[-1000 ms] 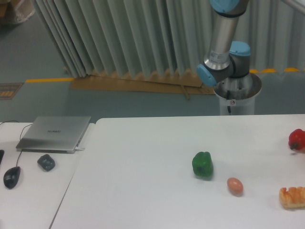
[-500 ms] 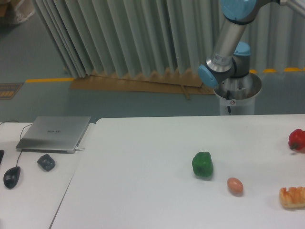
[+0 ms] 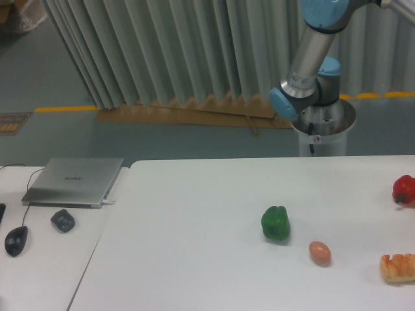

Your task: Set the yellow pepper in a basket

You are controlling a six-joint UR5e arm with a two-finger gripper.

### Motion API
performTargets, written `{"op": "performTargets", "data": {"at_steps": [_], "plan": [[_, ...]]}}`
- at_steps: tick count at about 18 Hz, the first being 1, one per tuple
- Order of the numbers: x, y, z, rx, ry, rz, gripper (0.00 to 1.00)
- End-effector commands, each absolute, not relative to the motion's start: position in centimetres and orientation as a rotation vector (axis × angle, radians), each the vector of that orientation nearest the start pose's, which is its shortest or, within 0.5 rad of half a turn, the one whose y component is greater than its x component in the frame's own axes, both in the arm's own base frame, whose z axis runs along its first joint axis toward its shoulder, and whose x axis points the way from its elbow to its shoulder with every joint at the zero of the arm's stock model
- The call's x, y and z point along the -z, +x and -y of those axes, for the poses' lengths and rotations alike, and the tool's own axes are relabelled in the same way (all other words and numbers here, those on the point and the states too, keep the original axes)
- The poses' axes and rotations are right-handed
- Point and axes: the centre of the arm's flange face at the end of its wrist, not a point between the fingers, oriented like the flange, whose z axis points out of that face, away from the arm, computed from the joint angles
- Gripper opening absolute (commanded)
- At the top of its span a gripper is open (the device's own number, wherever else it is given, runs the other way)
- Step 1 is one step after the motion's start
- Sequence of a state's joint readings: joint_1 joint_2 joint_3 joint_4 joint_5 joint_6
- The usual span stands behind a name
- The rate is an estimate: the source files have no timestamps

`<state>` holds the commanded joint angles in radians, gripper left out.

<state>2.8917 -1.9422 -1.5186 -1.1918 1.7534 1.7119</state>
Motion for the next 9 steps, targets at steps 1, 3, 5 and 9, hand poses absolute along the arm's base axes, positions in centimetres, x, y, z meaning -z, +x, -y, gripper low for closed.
{"op": "performTargets", "data": {"at_steps": [1,3,5,9], "plan": [[-35.3,-57.7,-27.4,-0.13,-3.25,-0.654,1.0],[-36.7,-55.9,-28.8,-0.125,-3.24,-0.694,1.0],[-37.7,-54.8,-29.8,-0.141,-3.233,-0.708,1.0],[-38.9,-52.2,-32.7,-0.133,-3.201,-0.64,1.0]]}}
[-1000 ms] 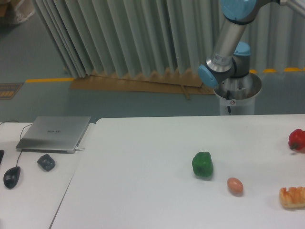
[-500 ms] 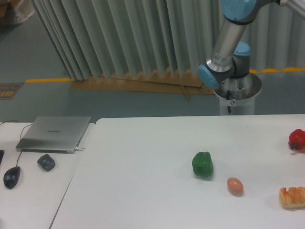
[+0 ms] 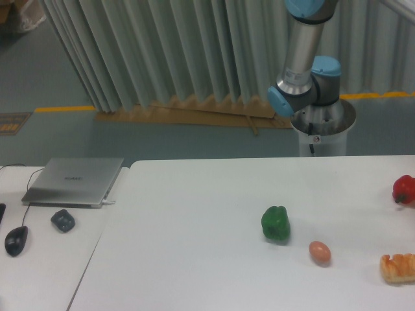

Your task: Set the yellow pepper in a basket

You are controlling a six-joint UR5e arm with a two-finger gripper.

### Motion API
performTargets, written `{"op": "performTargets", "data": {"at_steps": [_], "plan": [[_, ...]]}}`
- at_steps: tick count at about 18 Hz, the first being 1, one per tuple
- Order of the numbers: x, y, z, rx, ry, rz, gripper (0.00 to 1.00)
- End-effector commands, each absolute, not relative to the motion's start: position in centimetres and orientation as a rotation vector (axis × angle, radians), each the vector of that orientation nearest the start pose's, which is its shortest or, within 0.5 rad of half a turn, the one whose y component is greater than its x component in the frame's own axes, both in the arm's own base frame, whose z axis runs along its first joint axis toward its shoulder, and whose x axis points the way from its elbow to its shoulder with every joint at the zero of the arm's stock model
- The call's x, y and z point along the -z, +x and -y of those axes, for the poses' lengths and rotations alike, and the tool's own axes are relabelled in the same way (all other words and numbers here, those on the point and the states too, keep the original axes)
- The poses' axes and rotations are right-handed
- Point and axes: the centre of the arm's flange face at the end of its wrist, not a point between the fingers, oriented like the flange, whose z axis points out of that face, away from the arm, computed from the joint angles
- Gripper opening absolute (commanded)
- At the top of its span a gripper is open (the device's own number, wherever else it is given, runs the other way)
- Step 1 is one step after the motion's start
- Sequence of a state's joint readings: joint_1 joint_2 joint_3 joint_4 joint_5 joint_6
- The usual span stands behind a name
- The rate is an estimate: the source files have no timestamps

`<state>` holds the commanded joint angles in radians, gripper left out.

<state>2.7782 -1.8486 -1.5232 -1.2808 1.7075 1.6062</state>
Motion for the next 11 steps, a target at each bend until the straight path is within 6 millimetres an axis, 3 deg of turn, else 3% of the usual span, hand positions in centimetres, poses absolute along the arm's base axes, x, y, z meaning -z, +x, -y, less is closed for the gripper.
{"op": "performTargets", "data": {"at_steps": [2,4,7,11], "plan": [[-40.4,-50.0,-33.7,-0.115,-3.197,-0.583,1.0],[-42.3,-46.6,-36.3,-0.123,-3.167,-0.536,1.0],[-42.6,-41.9,-39.1,-0.041,-3.118,-0.622,1.0],[-42.3,-39.8,-39.6,-0.007,-3.099,-0.582,1.0]]}}
